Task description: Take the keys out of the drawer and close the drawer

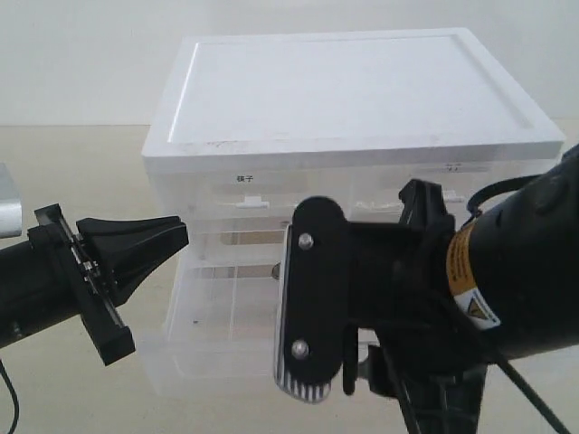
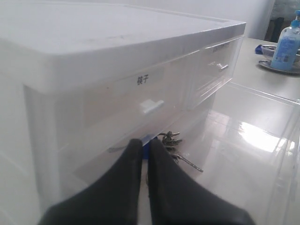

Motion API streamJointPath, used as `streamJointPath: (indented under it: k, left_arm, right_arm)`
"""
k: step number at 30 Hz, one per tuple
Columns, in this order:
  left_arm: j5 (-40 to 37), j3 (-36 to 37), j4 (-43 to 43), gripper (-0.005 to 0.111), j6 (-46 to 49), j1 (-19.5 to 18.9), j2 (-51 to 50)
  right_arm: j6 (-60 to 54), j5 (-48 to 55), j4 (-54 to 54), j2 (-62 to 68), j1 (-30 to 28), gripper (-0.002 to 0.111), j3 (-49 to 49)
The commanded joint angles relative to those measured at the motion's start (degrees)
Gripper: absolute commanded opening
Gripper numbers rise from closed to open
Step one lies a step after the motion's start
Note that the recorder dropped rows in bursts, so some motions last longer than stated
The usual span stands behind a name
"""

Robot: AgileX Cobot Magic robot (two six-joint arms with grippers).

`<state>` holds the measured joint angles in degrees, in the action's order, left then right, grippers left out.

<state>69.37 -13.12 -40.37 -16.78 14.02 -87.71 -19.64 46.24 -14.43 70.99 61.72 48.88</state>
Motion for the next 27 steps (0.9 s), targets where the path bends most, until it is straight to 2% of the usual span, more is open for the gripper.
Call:
streamJointPath:
  k: [1,5,13,27]
  left_arm:
    - [0.6,-0.24,-0.15,0.004,-0.25,0.51,-0.25]
    - [0.6,-0.24,-0.61,0.004,-0.25,0.51,-0.25]
    - [0.6,-0.24,-0.6,0.004,-0.25,0.51,-0.25]
    - [0.6,-0.24,-1.01,0.004,-0.25,0.51,-0.25]
  right_arm:
    - [-6.85,0.65,2.77,0.16,0.05,0.034,-2.21]
    - [-6.32,-4.56,-0.28,0.25,0.05,0.052,-6.78]
    - [3.8,-5.2,-11.77,0.13,0.05,0.047,-7.65]
    - [5.63,-5.57,-12.01,7.46,0.05,0.045,-8.25]
